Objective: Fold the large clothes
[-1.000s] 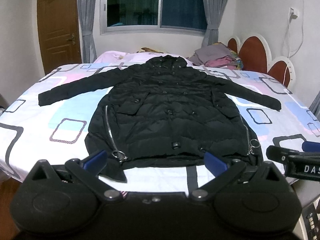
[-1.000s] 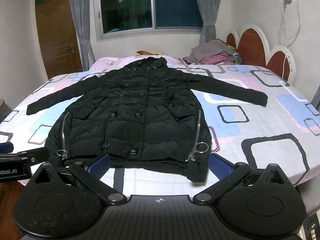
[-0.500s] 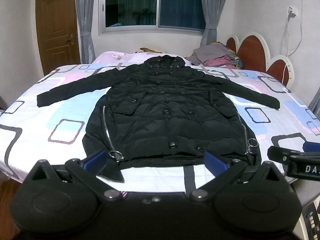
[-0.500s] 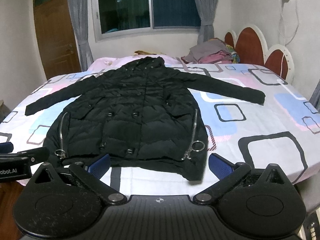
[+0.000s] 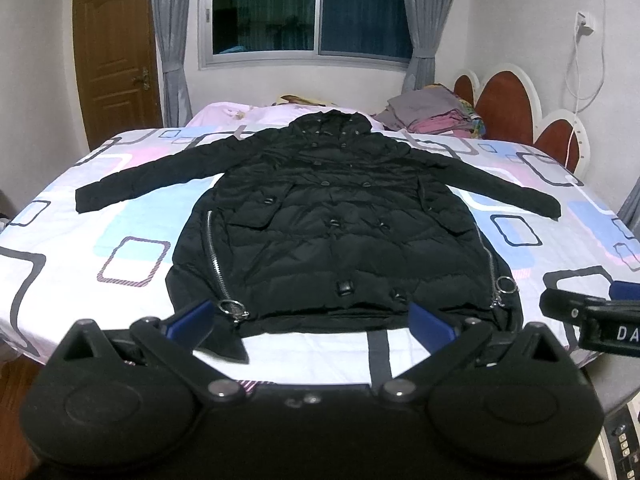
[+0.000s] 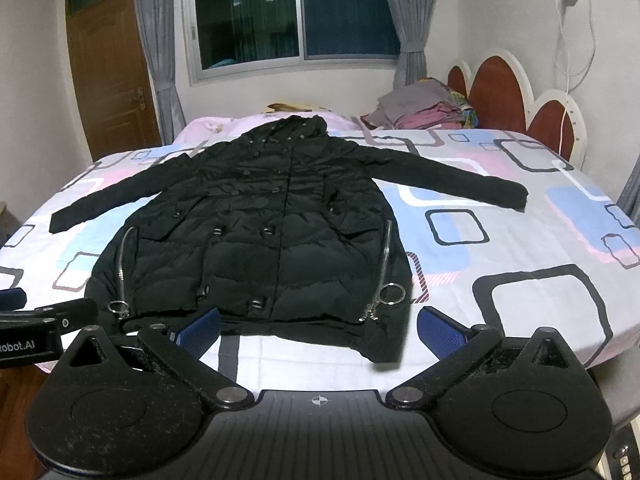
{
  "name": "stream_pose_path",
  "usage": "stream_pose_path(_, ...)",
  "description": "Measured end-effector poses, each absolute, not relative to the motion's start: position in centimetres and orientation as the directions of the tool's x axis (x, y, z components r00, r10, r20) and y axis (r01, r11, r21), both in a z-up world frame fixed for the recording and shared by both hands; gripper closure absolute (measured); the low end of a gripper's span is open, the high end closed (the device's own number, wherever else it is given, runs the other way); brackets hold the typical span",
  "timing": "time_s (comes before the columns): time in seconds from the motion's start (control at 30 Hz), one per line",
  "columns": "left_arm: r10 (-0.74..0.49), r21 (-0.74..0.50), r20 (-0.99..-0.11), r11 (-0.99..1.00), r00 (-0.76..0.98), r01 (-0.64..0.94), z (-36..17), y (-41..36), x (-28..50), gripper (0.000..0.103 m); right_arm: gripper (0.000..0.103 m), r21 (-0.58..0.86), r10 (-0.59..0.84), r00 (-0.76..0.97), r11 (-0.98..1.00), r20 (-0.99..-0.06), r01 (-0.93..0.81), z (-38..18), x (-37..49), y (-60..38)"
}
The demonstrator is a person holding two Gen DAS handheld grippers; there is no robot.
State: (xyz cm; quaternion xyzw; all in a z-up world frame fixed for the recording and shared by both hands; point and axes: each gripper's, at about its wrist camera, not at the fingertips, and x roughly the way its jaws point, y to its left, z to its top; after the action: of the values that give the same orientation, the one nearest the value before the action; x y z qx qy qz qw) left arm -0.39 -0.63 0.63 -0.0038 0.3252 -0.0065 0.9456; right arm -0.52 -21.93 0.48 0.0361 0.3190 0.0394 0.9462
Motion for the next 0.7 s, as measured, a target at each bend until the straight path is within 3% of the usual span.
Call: stream_pose_path(0.7,-0.018,-0.012,-0.616,1.000,0.787,0.013,0.54,-0.42,-0.44,0.000,0.000,0.090,0.094,0.795,0.995,-0.600,-0.049,0.69,-0.54,-21.82)
